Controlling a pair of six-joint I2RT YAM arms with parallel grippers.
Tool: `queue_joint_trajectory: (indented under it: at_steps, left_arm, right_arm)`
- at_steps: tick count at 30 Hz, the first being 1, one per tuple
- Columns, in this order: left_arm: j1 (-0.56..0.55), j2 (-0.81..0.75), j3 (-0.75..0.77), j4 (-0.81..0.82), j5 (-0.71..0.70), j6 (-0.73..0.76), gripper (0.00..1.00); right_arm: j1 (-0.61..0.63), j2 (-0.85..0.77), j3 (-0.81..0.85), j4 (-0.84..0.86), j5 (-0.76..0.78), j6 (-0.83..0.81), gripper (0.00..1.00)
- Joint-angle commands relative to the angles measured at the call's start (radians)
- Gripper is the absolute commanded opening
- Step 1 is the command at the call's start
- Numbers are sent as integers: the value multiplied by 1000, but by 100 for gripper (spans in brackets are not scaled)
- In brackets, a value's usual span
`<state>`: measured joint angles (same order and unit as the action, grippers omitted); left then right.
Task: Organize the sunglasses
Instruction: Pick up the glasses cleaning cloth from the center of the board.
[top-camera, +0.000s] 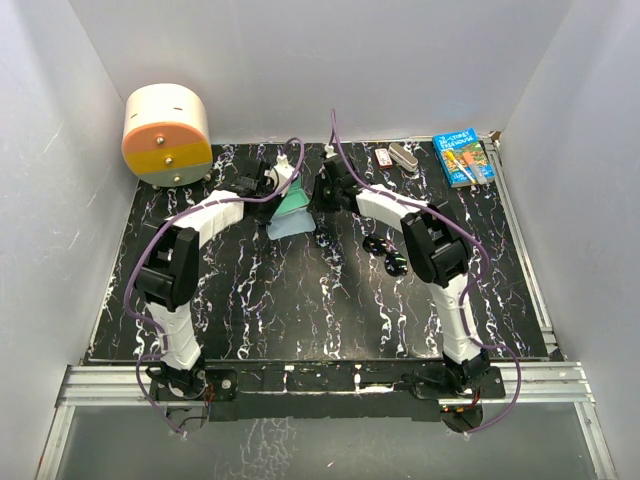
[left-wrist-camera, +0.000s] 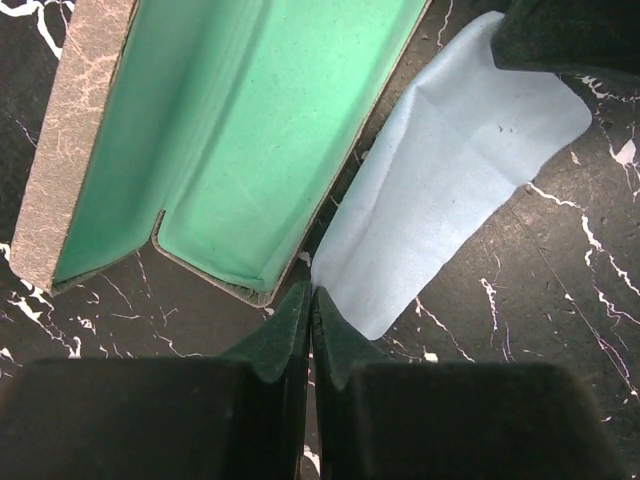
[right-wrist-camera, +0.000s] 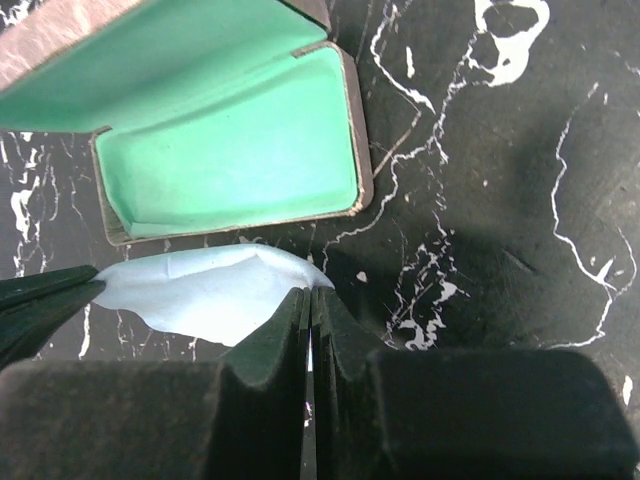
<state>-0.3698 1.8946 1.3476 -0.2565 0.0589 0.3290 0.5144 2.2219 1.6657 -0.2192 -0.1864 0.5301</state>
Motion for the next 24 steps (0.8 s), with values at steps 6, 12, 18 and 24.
queue_joint_trajectory:
  at_steps: [6, 12, 18, 24]
  left_arm:
    - [-4, 32, 38, 23, -37, -2, 0]
    - [-4, 48, 55, 35, -76, -3, 0]
    - [-1, 53, 72, 45, -110, 3, 0]
    - [-1, 54, 84, 42, -123, 13, 0]
  right_arm:
    - [-18, 47, 130, 69, -22, 5, 8]
    - [-30, 90, 196, 69, -37, 8, 8]
    - [-38, 114, 229, 69, -51, 17, 8]
    - [-43, 122, 237, 83, -62, 24, 8]
